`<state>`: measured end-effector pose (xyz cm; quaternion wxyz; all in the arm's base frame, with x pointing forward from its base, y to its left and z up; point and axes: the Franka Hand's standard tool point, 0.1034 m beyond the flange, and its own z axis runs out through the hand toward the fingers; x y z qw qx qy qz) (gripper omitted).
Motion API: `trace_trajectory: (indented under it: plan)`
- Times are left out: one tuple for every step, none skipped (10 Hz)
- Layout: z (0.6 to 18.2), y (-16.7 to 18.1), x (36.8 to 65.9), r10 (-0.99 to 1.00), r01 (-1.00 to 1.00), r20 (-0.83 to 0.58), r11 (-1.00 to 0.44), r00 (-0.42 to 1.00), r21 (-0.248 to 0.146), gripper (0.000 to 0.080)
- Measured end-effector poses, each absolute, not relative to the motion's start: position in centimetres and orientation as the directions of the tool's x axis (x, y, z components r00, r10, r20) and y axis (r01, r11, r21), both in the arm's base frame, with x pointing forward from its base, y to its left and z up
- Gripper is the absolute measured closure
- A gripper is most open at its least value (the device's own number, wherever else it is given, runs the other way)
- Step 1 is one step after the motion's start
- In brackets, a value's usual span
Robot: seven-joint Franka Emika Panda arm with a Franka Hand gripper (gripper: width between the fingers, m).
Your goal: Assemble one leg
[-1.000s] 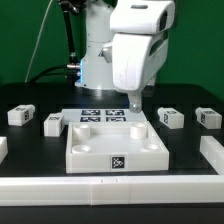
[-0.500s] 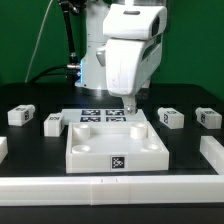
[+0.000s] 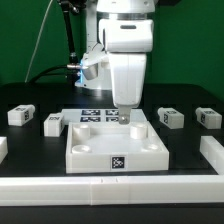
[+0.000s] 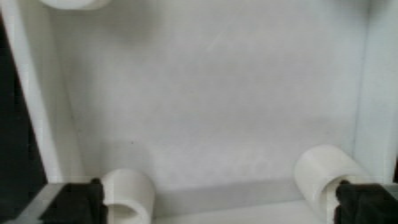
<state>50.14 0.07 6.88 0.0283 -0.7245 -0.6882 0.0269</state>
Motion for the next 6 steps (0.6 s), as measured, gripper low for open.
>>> trace_trajectory:
  plan:
    - [6.9, 0.1, 50.1, 0.999, 0.996, 0.0, -0.051, 0.051, -0.079, 0.015]
    - [6.9, 0.1, 50.1, 0.999, 0.996, 0.0, -0.051, 0.051, -0.079, 0.015]
    - [6.9, 0.1, 50.1, 0.999, 0.996, 0.0, -0.051, 0.051, -0.079, 0.015]
    - [6.7, 0.0, 50.0, 0.999, 0.996, 0.002, -0.045, 0.045, -0.076, 0.015]
    - [6.1, -0.1, 49.4, 0.999, 0.998, 0.009, -0.03, 0.031, -0.051, 0.015]
    - [5.4, 0.1, 48.3, 1.0, 0.999, 0.013, -0.023, 0.023, -0.028, 0.015]
